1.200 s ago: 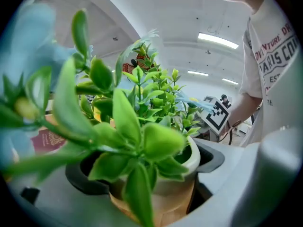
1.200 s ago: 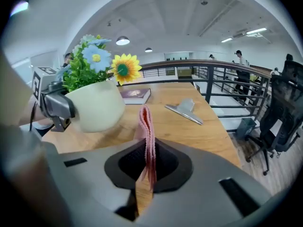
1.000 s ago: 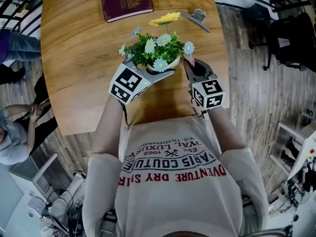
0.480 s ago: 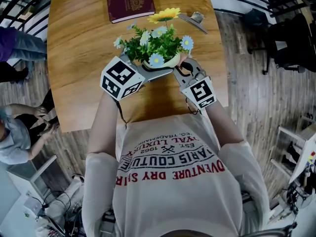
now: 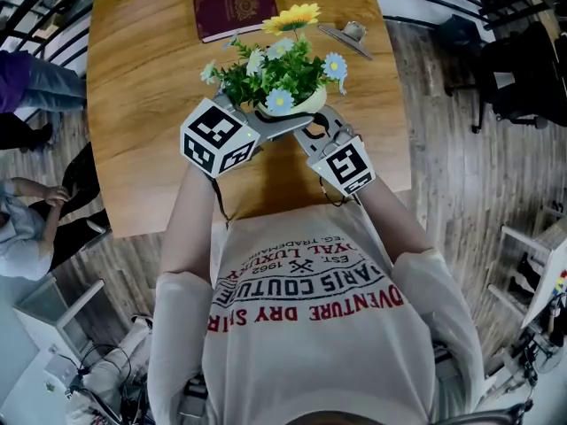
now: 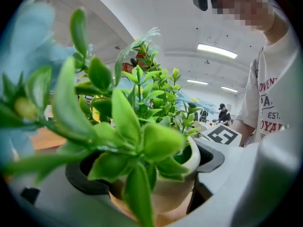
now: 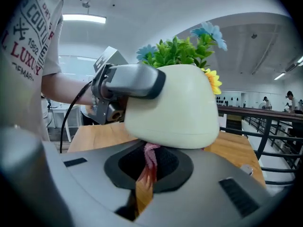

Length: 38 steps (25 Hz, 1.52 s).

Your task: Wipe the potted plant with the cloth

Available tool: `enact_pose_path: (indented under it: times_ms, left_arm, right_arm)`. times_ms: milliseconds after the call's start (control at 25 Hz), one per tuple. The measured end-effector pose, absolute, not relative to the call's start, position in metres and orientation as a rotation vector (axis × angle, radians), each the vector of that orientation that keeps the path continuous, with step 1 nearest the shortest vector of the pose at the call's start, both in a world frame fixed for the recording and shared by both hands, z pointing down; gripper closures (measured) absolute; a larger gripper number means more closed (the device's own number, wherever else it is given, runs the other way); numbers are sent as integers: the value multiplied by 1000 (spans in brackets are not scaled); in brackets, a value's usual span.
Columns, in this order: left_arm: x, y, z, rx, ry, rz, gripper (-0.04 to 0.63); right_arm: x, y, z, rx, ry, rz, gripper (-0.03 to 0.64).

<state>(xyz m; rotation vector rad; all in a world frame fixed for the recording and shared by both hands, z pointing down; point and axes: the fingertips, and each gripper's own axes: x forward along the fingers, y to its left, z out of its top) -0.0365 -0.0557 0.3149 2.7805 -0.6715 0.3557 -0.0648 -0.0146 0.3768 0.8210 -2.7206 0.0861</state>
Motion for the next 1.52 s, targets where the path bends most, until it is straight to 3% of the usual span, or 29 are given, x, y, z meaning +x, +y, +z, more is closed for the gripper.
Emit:
enact_pose_path:
  times_ms: [600, 1040, 1520]
  left_arm:
    - [-61, -70, 335, 2758, -799, 425, 60]
    - [-58, -64, 359, 2721, -746, 436, 60]
    - [-26, -46, 442, 2748, -728, 525, 60]
  right_arm:
    - [-69, 2, 386, 769, -2768, 254, 581]
    - [-1, -36, 403, 1019, -2646, 270, 581]
    - [107, -65, 447, 1310, -2386, 339, 581]
